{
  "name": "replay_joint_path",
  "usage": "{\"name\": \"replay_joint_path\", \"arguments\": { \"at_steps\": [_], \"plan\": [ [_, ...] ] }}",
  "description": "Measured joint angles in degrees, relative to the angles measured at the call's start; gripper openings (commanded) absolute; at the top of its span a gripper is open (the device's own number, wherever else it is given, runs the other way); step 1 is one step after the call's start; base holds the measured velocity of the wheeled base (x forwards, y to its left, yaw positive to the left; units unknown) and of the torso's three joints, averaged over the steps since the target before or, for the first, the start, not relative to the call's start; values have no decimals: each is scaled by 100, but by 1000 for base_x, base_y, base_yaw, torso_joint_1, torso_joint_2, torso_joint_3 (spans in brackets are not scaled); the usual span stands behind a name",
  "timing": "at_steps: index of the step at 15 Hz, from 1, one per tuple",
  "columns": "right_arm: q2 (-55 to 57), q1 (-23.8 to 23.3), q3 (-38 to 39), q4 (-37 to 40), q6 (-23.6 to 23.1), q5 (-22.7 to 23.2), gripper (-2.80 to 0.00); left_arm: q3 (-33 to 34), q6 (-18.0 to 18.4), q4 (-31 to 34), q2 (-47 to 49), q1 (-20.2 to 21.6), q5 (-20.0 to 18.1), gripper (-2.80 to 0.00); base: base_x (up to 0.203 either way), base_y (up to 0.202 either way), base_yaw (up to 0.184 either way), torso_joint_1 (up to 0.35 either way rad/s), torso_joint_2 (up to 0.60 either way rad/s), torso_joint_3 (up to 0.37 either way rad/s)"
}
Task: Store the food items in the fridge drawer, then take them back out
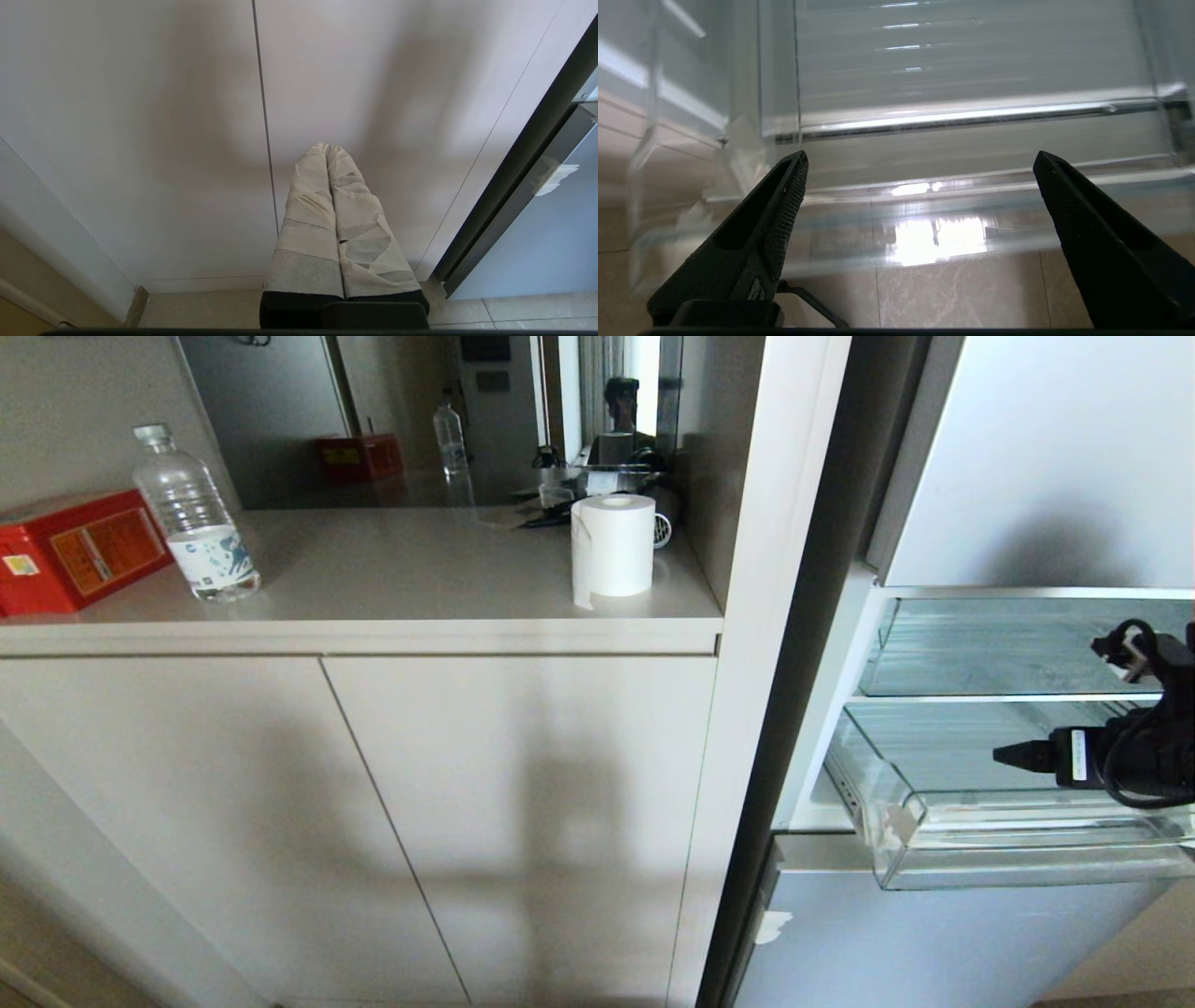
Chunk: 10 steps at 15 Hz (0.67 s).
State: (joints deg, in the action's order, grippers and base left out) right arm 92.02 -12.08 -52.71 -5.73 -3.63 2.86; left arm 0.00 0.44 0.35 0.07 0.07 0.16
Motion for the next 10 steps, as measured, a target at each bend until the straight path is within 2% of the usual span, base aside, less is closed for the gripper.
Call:
{"name": "replay_joint_path", "arguments": {
  "at_steps": [6, 10],
  "plan": [
    [769, -23, -342, 58, -50, 46, 0, 0, 0, -2, 0, 0, 0, -280, 0, 0, 0, 0, 0, 0],
    [806, -124, -351, 526, -147, 38, 0, 0, 0, -2, 0, 0, 0, -280, 0, 0, 0, 0, 0, 0]
  ]
}}
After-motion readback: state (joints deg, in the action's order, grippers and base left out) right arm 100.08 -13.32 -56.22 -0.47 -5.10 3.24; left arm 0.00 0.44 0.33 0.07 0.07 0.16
